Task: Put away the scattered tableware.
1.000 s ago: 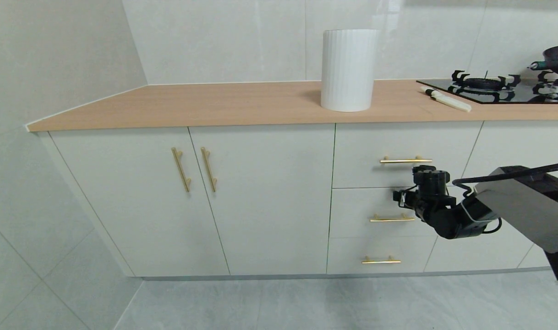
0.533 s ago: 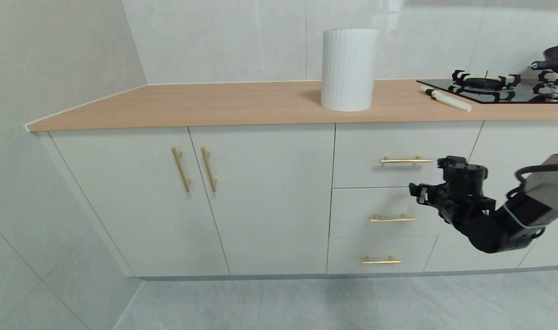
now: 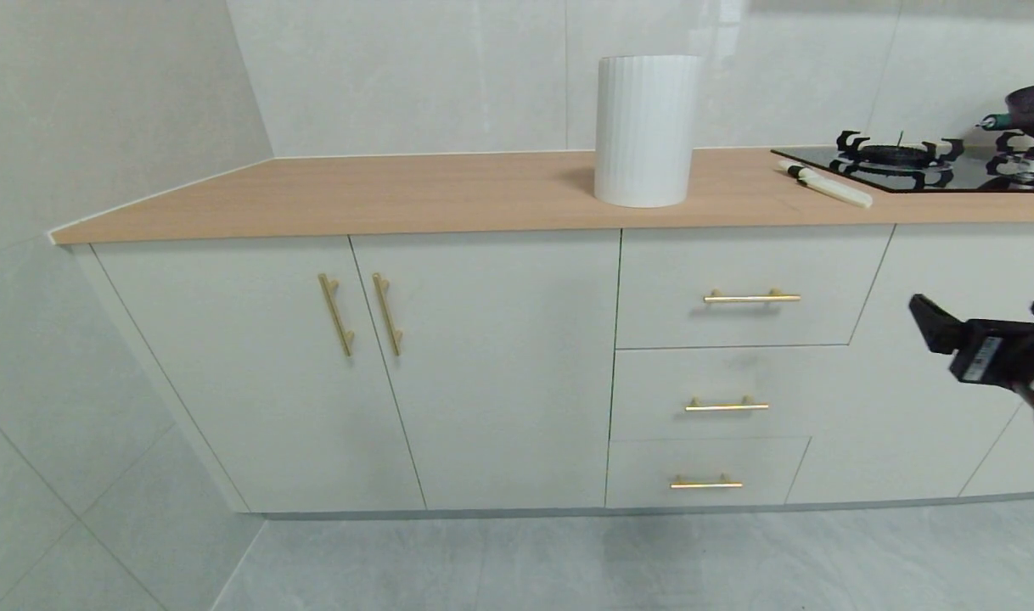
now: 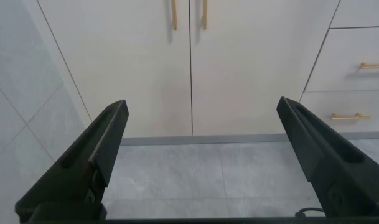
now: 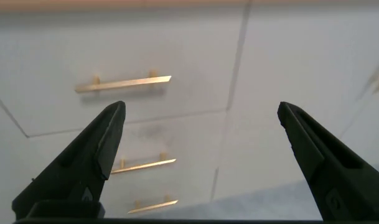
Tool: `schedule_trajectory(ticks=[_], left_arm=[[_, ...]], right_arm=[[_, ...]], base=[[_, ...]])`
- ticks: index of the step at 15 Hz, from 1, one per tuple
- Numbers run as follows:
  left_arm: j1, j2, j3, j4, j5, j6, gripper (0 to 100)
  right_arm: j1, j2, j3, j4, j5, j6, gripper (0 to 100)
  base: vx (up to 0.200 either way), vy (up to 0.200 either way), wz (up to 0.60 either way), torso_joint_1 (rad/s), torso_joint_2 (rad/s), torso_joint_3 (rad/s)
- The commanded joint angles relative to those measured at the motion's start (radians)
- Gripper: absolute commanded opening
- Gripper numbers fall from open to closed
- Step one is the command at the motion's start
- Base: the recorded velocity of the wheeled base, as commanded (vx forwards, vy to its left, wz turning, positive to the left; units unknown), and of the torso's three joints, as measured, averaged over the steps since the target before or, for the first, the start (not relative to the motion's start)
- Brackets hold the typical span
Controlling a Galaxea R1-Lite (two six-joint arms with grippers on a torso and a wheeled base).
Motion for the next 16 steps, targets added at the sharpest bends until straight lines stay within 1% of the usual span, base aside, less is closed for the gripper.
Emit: schedule_trajectory(ticks=[1,2,3,4,5,6,7,9,10,11,12,14,15,16], left_arm=[[0.0,0.0,0.0,0.0,0.0,0.0,100],[0.0,0.0,0.0,0.0,0.0,0.0,100],[0.0,0.0,0.0,0.0,0.0,0.0,100],[0.0,0.0,0.0,0.0,0.0,0.0,100],[0.0,0.0,0.0,0.0,0.0,0.0,100],[0.0,0.0,0.0,0.0,0.0,0.0,100],[0.0,0.0,0.0,0.0,0.0,0.0,100],[0.0,0.0,0.0,0.0,0.0,0.0,100],[0.0,0.0,0.0,0.0,0.0,0.0,100],[0.0,0.0,0.0,0.0,0.0,0.0,100],[0.0,0.0,0.0,0.0,0.0,0.0,100],[0.0,0.0,0.0,0.0,0.0,0.0,100],[0.0,0.0,0.0,0.0,0.0,0.0,100],[0.0,0.0,0.0,0.0,0.0,0.0,100]], right_arm=[[0.004,-0.381,0.186,0.113,-0.004,-0.036,100],[0.004,-0.468,0.202,0.187,-0.007,-0.046,100],[0.004,-0.522,0.203,0.227,-0.01,-0.055,100],[0.003,-0.688,0.197,0.363,-0.05,-0.116,100],[0.003,-0.793,0.199,0.445,-0.07,-0.161,100],[-0.002,-0.895,0.199,0.518,-0.073,-0.188,100],[-0.014,-1.019,0.196,0.635,-0.076,-0.194,100],[-0.083,-1.237,0.199,0.848,-0.067,-0.196,100],[-0.111,-1.323,0.197,0.957,-0.045,-0.201,100],[-0.142,-1.356,0.202,0.994,-0.016,-0.194,100],[-0.151,-1.392,0.222,1.0,0.011,-0.193,100],[-0.151,-1.393,0.308,0.974,0.053,-0.158,100],[-0.152,-1.393,0.349,0.965,0.102,-0.124,100],[-0.152,-1.393,0.363,0.976,0.154,-0.093,100]], base=[[0.0,0.0,0.0,0.0,0.0,0.0],[0.0,0.0,0.0,0.0,0.0,0.0],[0.0,0.0,0.0,0.0,0.0,0.0],[0.0,0.0,0.0,0.0,0.0,0.0],[0.0,0.0,0.0,0.0,0.0,0.0],[0.0,0.0,0.0,0.0,0.0,0.0],[0.0,0.0,0.0,0.0,0.0,0.0],[0.0,0.0,0.0,0.0,0.0,0.0],[0.0,0.0,0.0,0.0,0.0,0.0],[0.0,0.0,0.0,0.0,0.0,0.0],[0.0,0.0,0.0,0.0,0.0,0.0],[0.0,0.0,0.0,0.0,0.0,0.0],[0.0,0.0,0.0,0.0,0.0,0.0],[0.0,0.0,0.0,0.0,0.0,0.0]])
